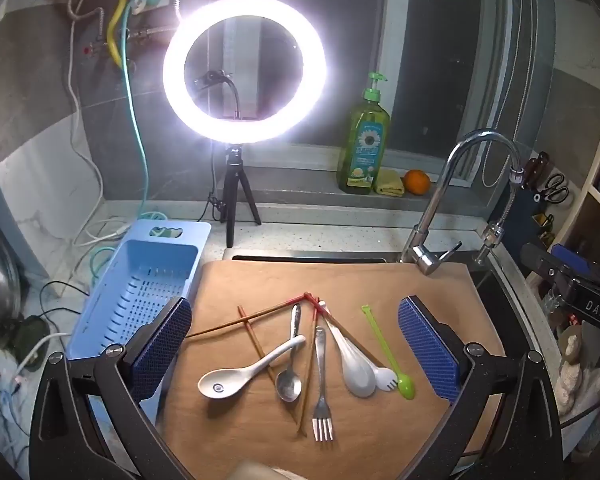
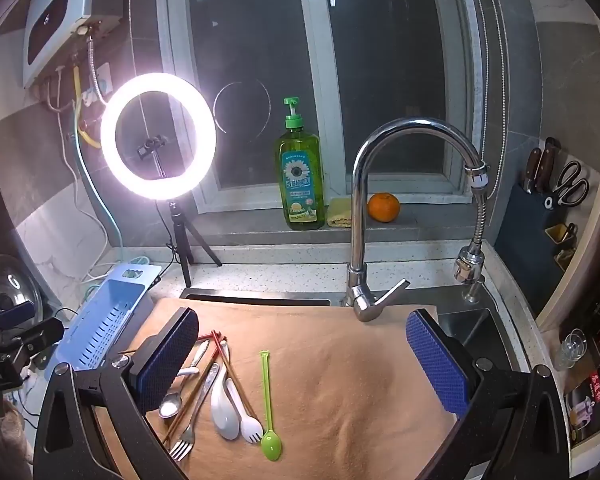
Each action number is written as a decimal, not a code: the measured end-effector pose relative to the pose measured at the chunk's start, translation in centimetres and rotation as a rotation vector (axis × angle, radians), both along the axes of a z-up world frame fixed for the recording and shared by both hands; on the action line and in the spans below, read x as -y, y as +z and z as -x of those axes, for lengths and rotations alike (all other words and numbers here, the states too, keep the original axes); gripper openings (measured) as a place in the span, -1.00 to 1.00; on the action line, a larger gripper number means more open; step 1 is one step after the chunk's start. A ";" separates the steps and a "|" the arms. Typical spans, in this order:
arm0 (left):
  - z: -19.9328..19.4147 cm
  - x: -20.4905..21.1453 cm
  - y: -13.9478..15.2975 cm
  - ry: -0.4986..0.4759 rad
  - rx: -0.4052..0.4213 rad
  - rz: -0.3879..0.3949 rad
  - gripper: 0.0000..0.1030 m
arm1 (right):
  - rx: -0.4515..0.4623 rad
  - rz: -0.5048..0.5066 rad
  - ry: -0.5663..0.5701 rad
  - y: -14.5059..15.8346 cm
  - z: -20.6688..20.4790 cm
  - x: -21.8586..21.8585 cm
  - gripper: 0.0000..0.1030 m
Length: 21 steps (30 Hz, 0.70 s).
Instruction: Organize utensils
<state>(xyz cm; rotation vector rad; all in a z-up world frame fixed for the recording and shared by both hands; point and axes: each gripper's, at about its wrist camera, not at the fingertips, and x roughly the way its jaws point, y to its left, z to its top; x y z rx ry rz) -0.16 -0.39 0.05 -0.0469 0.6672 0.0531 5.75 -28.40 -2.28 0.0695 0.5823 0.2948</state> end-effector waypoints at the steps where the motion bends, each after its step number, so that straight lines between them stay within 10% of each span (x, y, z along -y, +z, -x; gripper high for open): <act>1: 0.1 0.2 0.0 0.001 0.001 -0.008 0.99 | 0.007 0.002 -0.001 0.0 0.0 0.0 1.00; 21: -0.4 -0.7 -0.7 -0.001 -0.021 0.066 0.99 | 0.017 0.013 -0.027 0.3 -0.1 0.0 1.00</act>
